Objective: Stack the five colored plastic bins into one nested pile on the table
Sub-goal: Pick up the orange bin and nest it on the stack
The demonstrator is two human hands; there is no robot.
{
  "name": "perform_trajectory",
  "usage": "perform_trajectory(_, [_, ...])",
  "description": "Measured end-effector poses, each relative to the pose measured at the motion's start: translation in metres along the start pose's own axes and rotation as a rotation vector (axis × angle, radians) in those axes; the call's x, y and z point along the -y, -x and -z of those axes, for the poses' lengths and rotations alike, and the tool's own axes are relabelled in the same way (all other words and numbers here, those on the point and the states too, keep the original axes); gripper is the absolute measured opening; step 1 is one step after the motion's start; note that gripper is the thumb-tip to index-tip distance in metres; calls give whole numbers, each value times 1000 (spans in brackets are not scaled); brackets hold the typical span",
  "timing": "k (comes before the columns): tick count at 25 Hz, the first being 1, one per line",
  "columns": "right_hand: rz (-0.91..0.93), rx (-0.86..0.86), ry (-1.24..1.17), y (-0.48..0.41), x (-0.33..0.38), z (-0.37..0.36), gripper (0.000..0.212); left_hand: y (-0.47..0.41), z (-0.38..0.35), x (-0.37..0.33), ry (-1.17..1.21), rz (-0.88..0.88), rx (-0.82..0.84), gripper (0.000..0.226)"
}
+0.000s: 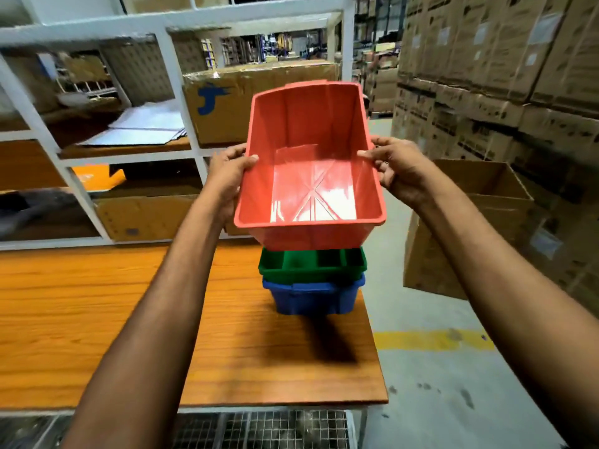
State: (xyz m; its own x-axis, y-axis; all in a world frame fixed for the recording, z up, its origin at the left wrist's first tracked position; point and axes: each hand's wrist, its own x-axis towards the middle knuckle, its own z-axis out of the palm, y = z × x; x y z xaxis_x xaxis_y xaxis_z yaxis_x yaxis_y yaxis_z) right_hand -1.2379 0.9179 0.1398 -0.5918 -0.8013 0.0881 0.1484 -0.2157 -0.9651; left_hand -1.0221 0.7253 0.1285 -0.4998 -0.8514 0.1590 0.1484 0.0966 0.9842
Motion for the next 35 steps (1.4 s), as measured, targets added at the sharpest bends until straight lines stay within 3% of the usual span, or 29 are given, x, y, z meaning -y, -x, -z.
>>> perform_trajectory(5, [-26, -50, 95, -14, -26, -8, 43, 2, 7, 18, -28, 46, -41, 38])
perform_trajectory(9, [97, -131, 147, -17, -19, -30, 38, 0, 23, 23, -111, -29, -85, 45])
perform_trajectory(12, [306, -150, 233, -17, -4, -48, 32, 0, 28, 8, -537, -435, -244, 55])
perform_trajectory(15, [458, -132, 404, -15, 8, -66, 34, 15, 13, -34, -948, -927, -279, 56])
perform_trajectory(18, [575, -118, 515, -15, 14, -82, 30, 15, -6, -72, -1248, -1196, -207, 56])
perform_trajectory(20, [632, -103, 621, -14, 15, -91, 31, 2, -12, -86, -1459, -1269, -129, 49])
perform_trajectory(25, [741, -119, 843, -10, 8, -100, 33, -7, -13, -93, -1638, -1289, -38, 20])
perform_trajectory(30, [964, -495, 1189, -1, 1, -104, 42, -10, -6, -84, -1604, -1110, -74, 22])
perform_trajectory(32, [992, -638, 1150, 9, -3, -104, 44, -12, 1, -80, -1501, -987, -100, 22])
perform_trajectory(35, [884, -691, 919, 23, -10, -99, 42, -17, 12, -75, -1269, -770, -129, 23])
